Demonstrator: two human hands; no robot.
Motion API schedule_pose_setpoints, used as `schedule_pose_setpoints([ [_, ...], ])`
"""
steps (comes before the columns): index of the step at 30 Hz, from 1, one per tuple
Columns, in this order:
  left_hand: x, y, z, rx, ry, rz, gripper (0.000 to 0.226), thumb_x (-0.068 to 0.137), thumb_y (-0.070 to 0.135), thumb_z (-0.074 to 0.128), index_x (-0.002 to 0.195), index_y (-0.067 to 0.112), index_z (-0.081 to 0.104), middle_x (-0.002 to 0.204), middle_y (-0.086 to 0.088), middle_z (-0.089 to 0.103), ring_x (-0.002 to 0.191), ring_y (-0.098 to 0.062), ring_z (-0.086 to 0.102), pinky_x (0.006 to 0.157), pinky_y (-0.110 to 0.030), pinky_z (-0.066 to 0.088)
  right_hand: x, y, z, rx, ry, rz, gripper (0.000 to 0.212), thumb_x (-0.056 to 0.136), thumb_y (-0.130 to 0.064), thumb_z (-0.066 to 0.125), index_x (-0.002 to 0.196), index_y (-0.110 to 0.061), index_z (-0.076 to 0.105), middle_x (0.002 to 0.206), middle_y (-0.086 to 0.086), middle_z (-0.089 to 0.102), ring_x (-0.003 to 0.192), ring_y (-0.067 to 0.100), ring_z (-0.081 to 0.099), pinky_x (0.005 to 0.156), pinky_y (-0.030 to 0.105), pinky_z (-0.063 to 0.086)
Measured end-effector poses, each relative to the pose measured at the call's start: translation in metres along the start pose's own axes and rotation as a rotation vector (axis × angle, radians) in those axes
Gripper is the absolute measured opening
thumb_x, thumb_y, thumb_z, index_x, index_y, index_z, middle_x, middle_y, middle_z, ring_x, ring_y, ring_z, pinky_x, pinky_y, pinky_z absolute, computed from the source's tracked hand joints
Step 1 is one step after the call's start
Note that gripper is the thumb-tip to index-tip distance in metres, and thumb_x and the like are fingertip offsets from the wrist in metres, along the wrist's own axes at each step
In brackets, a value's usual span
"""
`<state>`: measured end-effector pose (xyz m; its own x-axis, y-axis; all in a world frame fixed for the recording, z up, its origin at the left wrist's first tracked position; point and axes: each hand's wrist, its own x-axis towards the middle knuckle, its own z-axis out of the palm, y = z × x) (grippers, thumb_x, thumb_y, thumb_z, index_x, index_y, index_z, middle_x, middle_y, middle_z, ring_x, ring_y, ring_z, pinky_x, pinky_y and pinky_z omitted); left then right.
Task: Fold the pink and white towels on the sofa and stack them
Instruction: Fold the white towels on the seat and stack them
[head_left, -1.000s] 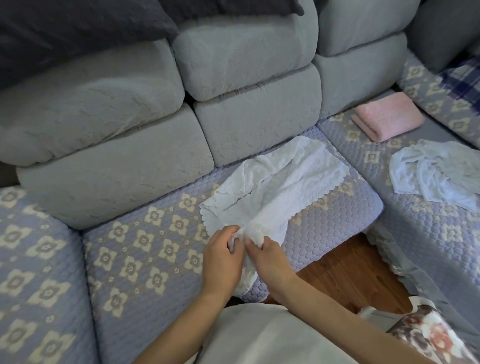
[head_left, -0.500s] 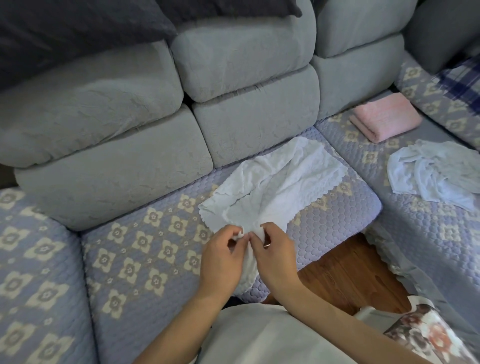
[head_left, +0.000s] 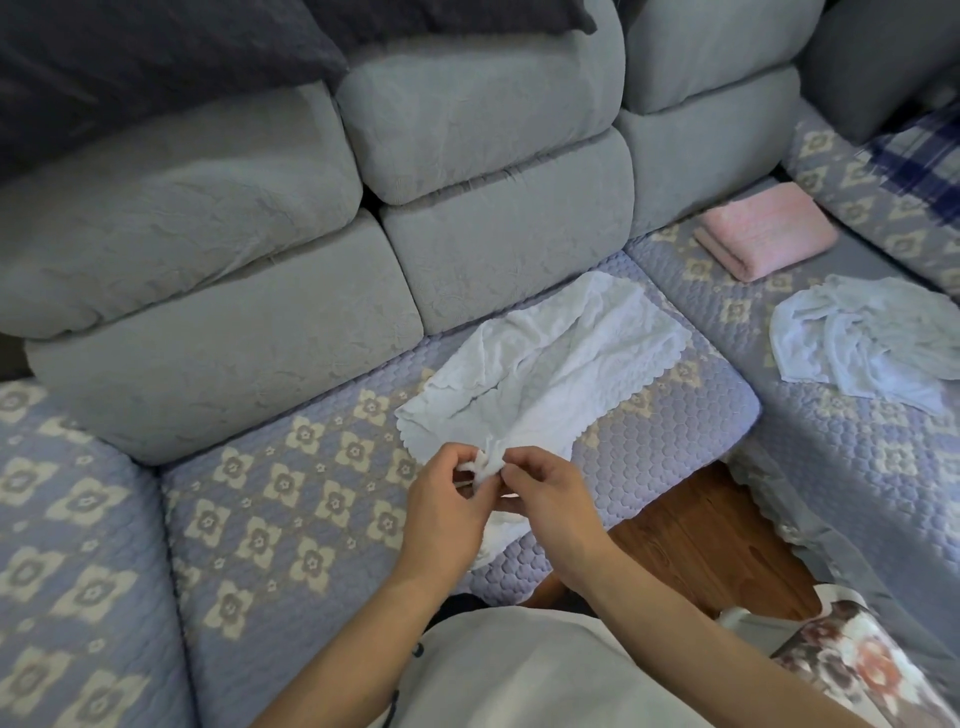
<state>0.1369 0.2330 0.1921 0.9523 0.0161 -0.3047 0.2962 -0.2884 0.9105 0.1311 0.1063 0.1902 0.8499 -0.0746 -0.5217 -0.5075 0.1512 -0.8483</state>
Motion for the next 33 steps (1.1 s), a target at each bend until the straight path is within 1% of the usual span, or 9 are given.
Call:
schedule_pose_setpoints([
  [3, 0.005, -0.004, -0.005, -0.032, -0.027, -0.031, 0.017, 0.096, 0.025, 0.063, 0.083, 0.014, 0.065, 0.075, -0.002, 0.065, 0.068, -0.013, 0.061, 0.065, -0.028, 0.052, 0.0, 0.002, -0.003, 0.015, 0.002, 0.007, 0.015, 0.093, -0.002, 0.058, 0.1, -0.004, 0.07, 0.097, 0.02, 0.073, 0.089, 0.03, 0.07, 0.087, 0.039, 0.06],
  [6, 0.009, -0.007, -0.009, -0.212, -0.094, -0.113, 0.025, 0.098, 0.022, 0.057, 0.085, 0.005, 0.069, 0.088, -0.022, 0.069, 0.091, -0.038, 0.069, 0.085, -0.047, 0.06, 0.0, 0.004, -0.002, -0.06, -0.026, -0.028, 0.02, 0.09, -0.024, 0.072, 0.103, -0.009, 0.068, 0.094, 0.013, 0.073, 0.09, 0.029, 0.07, 0.089, 0.039, 0.059],
  [8, 0.009, -0.007, -0.008, -0.276, -0.114, -0.148, 0.023, 0.098, 0.017, 0.057, 0.086, 0.007, 0.074, 0.094, -0.022, 0.071, 0.098, -0.038, 0.069, 0.09, -0.044, 0.059, 0.001, 0.004, -0.001, -0.112, -0.027, -0.036, 0.029, 0.086, -0.032, 0.078, 0.095, -0.01, 0.062, 0.077, 0.001, 0.068, 0.075, 0.022, 0.066, 0.085, 0.039, 0.057],
  [11, 0.007, -0.005, -0.005, -0.354, -0.113, -0.19, 0.024, 0.099, 0.013, 0.056, 0.086, 0.001, 0.073, 0.096, -0.027, 0.07, 0.1, -0.041, 0.069, 0.092, -0.043, 0.058, 0.005, 0.005, -0.001, -0.152, -0.006, -0.039, 0.023, 0.086, -0.024, 0.077, 0.079, -0.015, 0.058, 0.065, -0.007, 0.057, 0.067, 0.013, 0.057, 0.081, 0.045, 0.056],
  [15, 0.006, -0.001, -0.006, -0.421, -0.083, -0.263, 0.024, 0.098, 0.009, 0.056, 0.088, 0.003, 0.077, 0.093, -0.017, 0.076, 0.093, -0.031, 0.074, 0.091, -0.046, 0.058, 0.005, 0.005, -0.004, -0.112, 0.031, -0.038, 0.004, 0.09, -0.014, 0.071, 0.087, -0.014, 0.072, 0.084, 0.009, 0.074, 0.084, 0.031, 0.071, 0.09, 0.053, 0.056],
  [17, 0.006, 0.0, -0.007, -0.424, -0.069, -0.268, 0.023, 0.098, 0.01, 0.056, 0.091, 0.003, 0.076, 0.094, -0.016, 0.076, 0.093, -0.03, 0.074, 0.092, -0.047, 0.058, 0.006, 0.007, -0.004, -0.111, 0.058, -0.03, 0.011, 0.091, -0.007, 0.066, 0.098, -0.014, 0.073, 0.088, 0.01, 0.076, 0.091, 0.033, 0.072, 0.09, 0.05, 0.057],
  [23, 0.005, 0.001, -0.006, -0.37, -0.065, -0.236, 0.025, 0.1, 0.012, 0.054, 0.092, 0.005, 0.076, 0.094, -0.012, 0.077, 0.093, -0.027, 0.074, 0.092, -0.047, 0.058, 0.007, 0.007, -0.003, -0.192, 0.083, -0.034, 0.028, 0.089, -0.002, 0.057, 0.107, -0.019, 0.071, 0.089, 0.001, 0.077, 0.088, 0.02, 0.074, 0.084, 0.04, 0.06],
  [30, 0.001, 0.004, -0.002, -0.061, -0.039, -0.1, 0.024, 0.098, 0.026, 0.055, 0.083, 0.018, 0.073, 0.081, -0.002, 0.072, 0.081, -0.024, 0.069, 0.08, -0.049, 0.057, 0.004, 0.008, 0.001, -0.235, 0.165, -0.156, 0.015, 0.096, -0.011, 0.059, 0.097, -0.019, 0.071, 0.087, -0.004, 0.072, 0.081, 0.008, 0.066, 0.073, 0.023, 0.053],
  [33, -0.003, 0.011, -0.001, 0.003, -0.002, -0.075, 0.024, 0.097, 0.027, 0.056, 0.082, 0.02, 0.073, 0.078, 0.0, 0.072, 0.076, -0.019, 0.067, 0.074, -0.038, 0.055, 0.003, 0.01, 0.006, -0.294, 0.208, -0.232, 0.013, 0.094, -0.013, 0.064, 0.101, -0.021, 0.07, 0.093, -0.009, 0.071, 0.088, 0.008, 0.065, 0.08, 0.027, 0.055],
])
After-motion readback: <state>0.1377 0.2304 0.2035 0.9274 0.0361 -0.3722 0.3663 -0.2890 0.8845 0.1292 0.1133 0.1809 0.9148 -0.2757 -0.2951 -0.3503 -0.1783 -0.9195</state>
